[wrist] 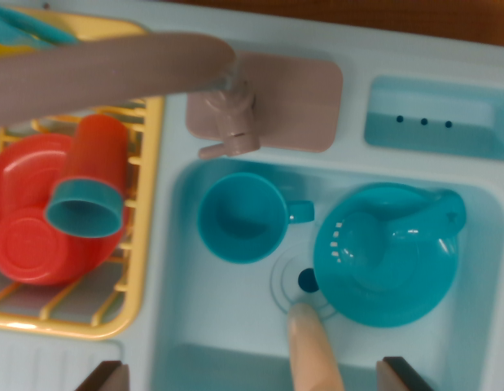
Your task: Pick detergent from the sink
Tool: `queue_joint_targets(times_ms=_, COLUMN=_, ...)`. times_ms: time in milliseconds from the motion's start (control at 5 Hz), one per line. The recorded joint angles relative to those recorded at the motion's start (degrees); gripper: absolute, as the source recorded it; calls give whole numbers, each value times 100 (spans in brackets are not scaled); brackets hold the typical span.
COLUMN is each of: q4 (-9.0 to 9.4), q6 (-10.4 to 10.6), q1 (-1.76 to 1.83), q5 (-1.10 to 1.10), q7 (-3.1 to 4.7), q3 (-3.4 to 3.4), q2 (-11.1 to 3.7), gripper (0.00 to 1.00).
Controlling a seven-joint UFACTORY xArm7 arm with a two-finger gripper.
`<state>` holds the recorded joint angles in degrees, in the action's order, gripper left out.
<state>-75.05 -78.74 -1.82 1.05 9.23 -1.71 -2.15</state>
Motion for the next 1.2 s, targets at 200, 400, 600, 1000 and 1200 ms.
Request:
queue_joint_targets(times_ms=200, q4=242, q6=254, q1=-27, q5=-6, q7=138, q3=-41, q2=-1, gripper=0)
queue_joint_targets(times_ms=400, q4=242, q6=254, q1=-27, q5=-6, q7=138, q3=-41, q2=-1, gripper=0)
queue_joint_targets(times_ms=600, q4=494, q6=519, q1=-56, q5=-13, q7=282, q3=-83, q2=-2, gripper=0)
queue_joint_targets(times_ms=1000, q4=751, q6=788, q1=-85, q5=-20, q7=428, q3=-126, q2=-3, gripper=0)
queue_joint_targets(times_ms=1200, q4=751, q6=788, q1=-85, q5=-20, q7=428, q3=-126, q2=-3, gripper=0)
